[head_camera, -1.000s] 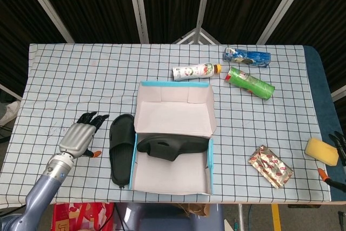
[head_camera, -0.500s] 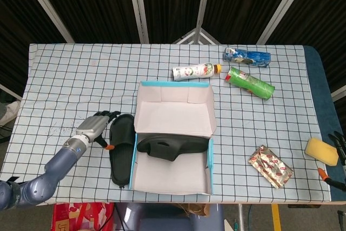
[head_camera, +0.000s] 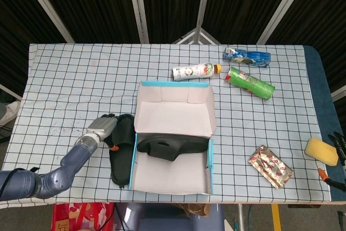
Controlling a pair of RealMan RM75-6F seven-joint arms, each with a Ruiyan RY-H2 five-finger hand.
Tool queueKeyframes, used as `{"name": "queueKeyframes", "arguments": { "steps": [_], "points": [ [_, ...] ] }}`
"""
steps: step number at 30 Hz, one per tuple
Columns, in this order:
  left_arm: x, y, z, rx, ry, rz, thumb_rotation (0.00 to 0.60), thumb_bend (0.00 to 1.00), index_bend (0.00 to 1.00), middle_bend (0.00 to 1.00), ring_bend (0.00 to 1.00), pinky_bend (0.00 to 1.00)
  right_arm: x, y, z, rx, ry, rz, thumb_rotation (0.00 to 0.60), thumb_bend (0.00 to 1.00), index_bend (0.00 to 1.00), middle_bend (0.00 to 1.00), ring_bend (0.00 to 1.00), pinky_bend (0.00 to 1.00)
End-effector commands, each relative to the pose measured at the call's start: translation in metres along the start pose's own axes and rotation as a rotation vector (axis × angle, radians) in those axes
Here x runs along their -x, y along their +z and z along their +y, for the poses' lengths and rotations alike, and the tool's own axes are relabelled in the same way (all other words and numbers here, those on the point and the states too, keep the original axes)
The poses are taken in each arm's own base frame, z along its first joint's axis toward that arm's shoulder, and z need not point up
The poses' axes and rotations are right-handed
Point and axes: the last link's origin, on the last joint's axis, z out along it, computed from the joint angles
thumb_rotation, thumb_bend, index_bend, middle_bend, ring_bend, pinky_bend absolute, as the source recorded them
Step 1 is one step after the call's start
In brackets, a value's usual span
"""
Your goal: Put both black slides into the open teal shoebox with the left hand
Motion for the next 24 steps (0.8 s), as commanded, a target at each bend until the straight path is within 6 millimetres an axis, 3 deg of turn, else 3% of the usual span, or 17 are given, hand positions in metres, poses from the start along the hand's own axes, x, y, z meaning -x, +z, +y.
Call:
{"name": "queueKeyframes", "arguments": {
  "steps": [1, 5, 12, 24],
  "points": [
    [0.003, 0.003, 0.002, -0.003, 0.015, -0.006, 0.6, 0.25, 0.0, 0.14, 0.0, 0.02, 0.0, 0.0, 0.0, 0.0, 0.0, -0.002, 0.6, 0.31, 0.07, 0.02, 0.0, 0.0],
    [0.006, 0.007, 0.004, -0.003, 0.04, -0.006, 0.6, 0.25, 0.02, 0.17, 0.0, 0.01, 0.0, 0.0, 0.0, 0.001, 0.0, -0.003, 0.6, 0.31, 0.07, 0.02, 0.0, 0.0],
    [0.008, 0.012, 0.007, -0.011, 0.065, 0.025, 0.6, 0.25, 0.19, 0.25, 0.0, 0.01, -0.001, 0.0, 0.0, -0.001, 0.002, -0.003, 0.6, 0.31, 0.07, 0.02, 0.0, 0.0],
    [-0.001, 0.013, 0.003, -0.04, 0.134, 0.104, 0.6, 0.25, 0.41, 0.4, 0.0, 0.01, 0.0, 0.001, 0.0, -0.005, 0.002, -0.007, 0.6, 0.31, 0.07, 0.02, 0.0, 0.0]
  ]
}}
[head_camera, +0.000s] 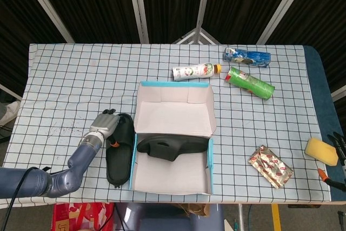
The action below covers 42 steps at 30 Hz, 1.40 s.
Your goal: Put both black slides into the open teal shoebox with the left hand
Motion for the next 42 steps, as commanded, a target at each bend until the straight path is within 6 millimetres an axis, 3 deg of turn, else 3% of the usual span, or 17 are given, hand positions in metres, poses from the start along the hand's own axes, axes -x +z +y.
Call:
{"name": "queueKeyframes", "arguments": {
  "steps": [1, 5, 10, 16, 22, 28, 36, 42],
  "points": [
    [-0.004, -0.001, -0.005, -0.014, 0.03, 0.028, 0.6, 0.25, 0.42, 0.41, 0.0, 0.01, 0.0, 0.0, 0.0, -0.001, 0.0, -0.001, 0.6, 0.31, 0.07, 0.02, 0.0, 0.0],
    [-0.015, -0.011, -0.014, -0.03, 0.071, 0.069, 0.6, 0.26, 0.43, 0.43, 0.0, 0.01, -0.001, 0.0, 0.0, 0.0, 0.002, 0.0, 0.6, 0.31, 0.07, 0.02, 0.0, 0.0],
    [-0.038, -0.042, -0.029, -0.028, 0.192, 0.166, 0.6, 0.27, 0.44, 0.43, 0.0, 0.02, -0.002, -0.001, -0.001, -0.004, 0.007, 0.003, 0.6, 0.31, 0.07, 0.02, 0.0, 0.0],
    [-0.086, -0.088, -0.019, 0.069, 0.421, 0.492, 0.6, 0.27, 0.46, 0.44, 0.0, 0.01, -0.001, -0.002, -0.004, -0.015, 0.013, -0.005, 0.6, 0.31, 0.07, 0.02, 0.0, 0.0],
    [-0.121, -0.128, 0.027, 0.25, 0.767, 0.912, 0.6, 0.27, 0.47, 0.46, 0.0, 0.01, -0.003, -0.003, -0.003, -0.013, 0.018, -0.004, 0.6, 0.31, 0.07, 0.02, 0.0, 0.0],
    [-0.122, -0.155, 0.095, 0.469, 0.903, 1.123, 0.6, 0.27, 0.47, 0.47, 0.0, 0.02, -0.005, -0.004, -0.001, -0.01, 0.029, -0.001, 0.6, 0.31, 0.07, 0.02, 0.0, 0.0],
    [-0.083, -0.17, 0.182, 0.721, 0.882, 1.098, 0.6, 0.27, 0.48, 0.47, 0.0, 0.02, -0.007, -0.005, 0.0, -0.02, 0.041, 0.008, 0.6, 0.31, 0.07, 0.02, 0.0, 0.0],
    [-0.053, -0.161, 0.21, 0.777, 0.911, 1.059, 0.6, 0.27, 0.47, 0.48, 0.0, 0.02, -0.01, -0.007, 0.002, -0.019, 0.05, 0.023, 0.6, 0.31, 0.07, 0.02, 0.0, 0.0]
  ]
}}
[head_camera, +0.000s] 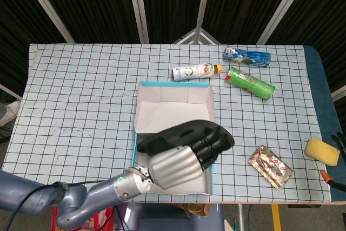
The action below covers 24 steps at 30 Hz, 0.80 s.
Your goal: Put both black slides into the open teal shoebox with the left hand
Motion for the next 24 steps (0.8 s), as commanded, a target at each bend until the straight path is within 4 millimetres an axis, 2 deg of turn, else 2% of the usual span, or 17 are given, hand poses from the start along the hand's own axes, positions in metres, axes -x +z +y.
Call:
{"name": "queueKeyframes", "arguments": {
  "steps": [1, 8, 24],
  "points": [
    [0.003, 0.012, 0.027, 0.039, -0.014, -0.01, 0.6, 0.27, 0.47, 0.48, 0.0, 0.02, -0.001, -0.001, 0.001, 0.0, 0.002, 0.005, 0.6, 0.31, 0.07, 0.02, 0.0, 0.0],
    [0.018, 0.007, 0.051, 0.005, -0.072, -0.075, 0.6, 0.27, 0.47, 0.49, 0.0, 0.02, -0.002, -0.001, 0.002, 0.0, 0.009, 0.008, 0.6, 0.31, 0.07, 0.02, 0.0, 0.0],
    [0.049, -0.007, 0.086, 0.024, -0.127, -0.114, 0.6, 0.27, 0.48, 0.49, 0.02, 0.02, -0.002, 0.0, 0.003, 0.003, 0.017, 0.008, 0.6, 0.31, 0.07, 0.02, 0.0, 0.0]
  ]
}}
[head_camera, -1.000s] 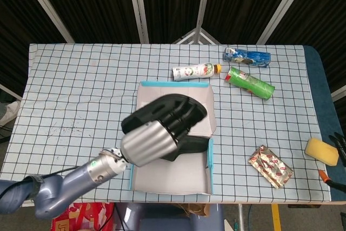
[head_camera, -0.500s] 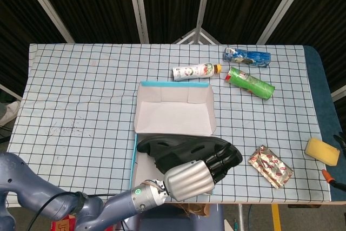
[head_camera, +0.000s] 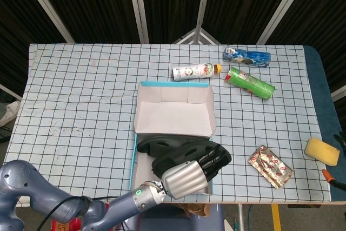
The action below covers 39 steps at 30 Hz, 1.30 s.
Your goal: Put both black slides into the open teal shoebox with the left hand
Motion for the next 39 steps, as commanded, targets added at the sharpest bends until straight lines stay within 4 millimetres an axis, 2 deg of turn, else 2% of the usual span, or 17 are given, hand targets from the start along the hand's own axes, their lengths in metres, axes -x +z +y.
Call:
{"name": "queueKeyframes", "arguments": {
  "steps": [1, 14, 23, 39],
  "points": [
    [0.007, -0.004, 0.008, 0.018, -0.023, -0.013, 0.6, 0.27, 0.48, 0.49, 0.02, 0.02, 0.0, 0.0, 0.0, 0.001, 0.0, -0.001, 0.6, 0.31, 0.07, 0.02, 0.0, 0.0],
    [0.032, -0.016, 0.03, 0.104, -0.042, -0.085, 0.6, 0.27, 0.47, 0.49, 0.02, 0.02, 0.001, 0.0, 0.0, 0.005, -0.002, -0.005, 0.6, 0.31, 0.07, 0.02, 0.0, 0.0],
    [0.045, -0.014, 0.038, 0.136, -0.048, -0.103, 0.6, 0.27, 0.46, 0.49, 0.02, 0.02, 0.001, 0.001, 0.002, 0.012, -0.002, -0.006, 0.6, 0.31, 0.07, 0.02, 0.0, 0.0],
    [0.061, -0.025, 0.045, 0.194, -0.083, -0.191, 0.6, 0.27, 0.44, 0.49, 0.02, 0.01, 0.001, 0.001, 0.002, 0.014, -0.003, -0.008, 0.6, 0.31, 0.07, 0.02, 0.0, 0.0]
  ]
}}
